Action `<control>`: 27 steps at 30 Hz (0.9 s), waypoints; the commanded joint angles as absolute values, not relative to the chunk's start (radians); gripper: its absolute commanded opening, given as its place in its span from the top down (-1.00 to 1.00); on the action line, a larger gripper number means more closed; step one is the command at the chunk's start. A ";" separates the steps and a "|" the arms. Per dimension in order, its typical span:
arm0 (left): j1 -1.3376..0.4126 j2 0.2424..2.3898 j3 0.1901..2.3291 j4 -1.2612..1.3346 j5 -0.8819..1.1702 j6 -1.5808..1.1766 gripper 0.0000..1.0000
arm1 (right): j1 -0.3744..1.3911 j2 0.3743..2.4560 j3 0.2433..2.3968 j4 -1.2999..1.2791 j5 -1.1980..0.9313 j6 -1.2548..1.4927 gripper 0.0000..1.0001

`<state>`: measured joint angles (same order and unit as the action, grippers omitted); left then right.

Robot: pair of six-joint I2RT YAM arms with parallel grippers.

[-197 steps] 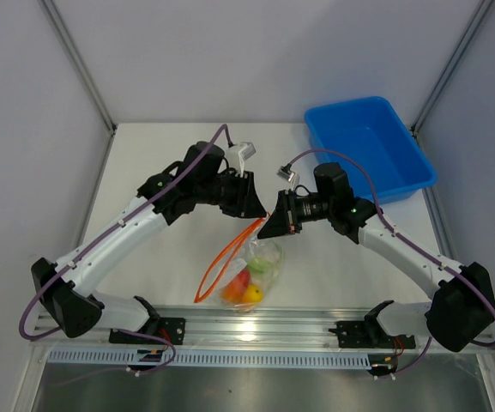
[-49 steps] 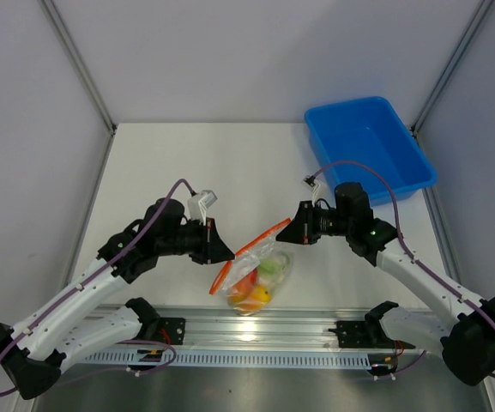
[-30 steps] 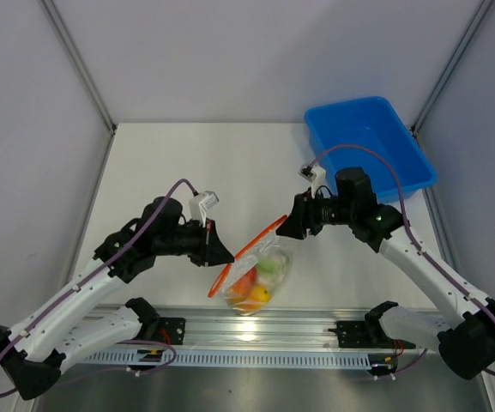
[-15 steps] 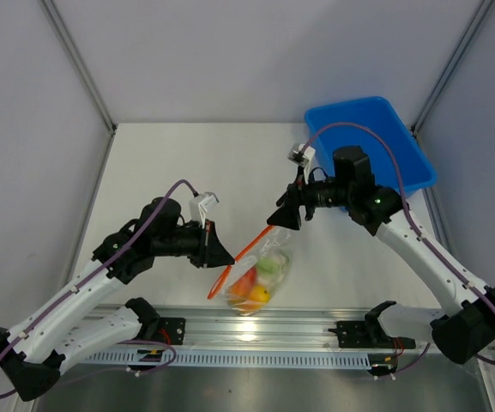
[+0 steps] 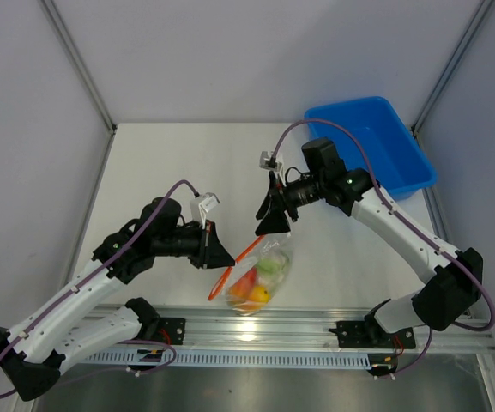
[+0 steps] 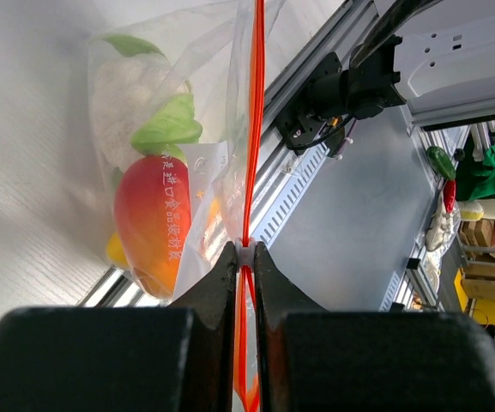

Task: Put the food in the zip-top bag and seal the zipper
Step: Zip the zipper food storage bag at the center of the board.

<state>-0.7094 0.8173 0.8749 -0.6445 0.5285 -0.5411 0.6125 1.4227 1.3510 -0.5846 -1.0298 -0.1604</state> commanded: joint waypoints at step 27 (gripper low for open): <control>-0.712 0.819 0.910 -0.637 0.535 -0.540 0.99 | 0.772 1.548 1.443 -0.836 -0.884 -0.334 -0.02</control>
<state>-0.7094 0.8181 0.8749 -0.6460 0.5293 -0.5415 0.7631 1.5490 1.3983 -0.8146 -0.9100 -0.3092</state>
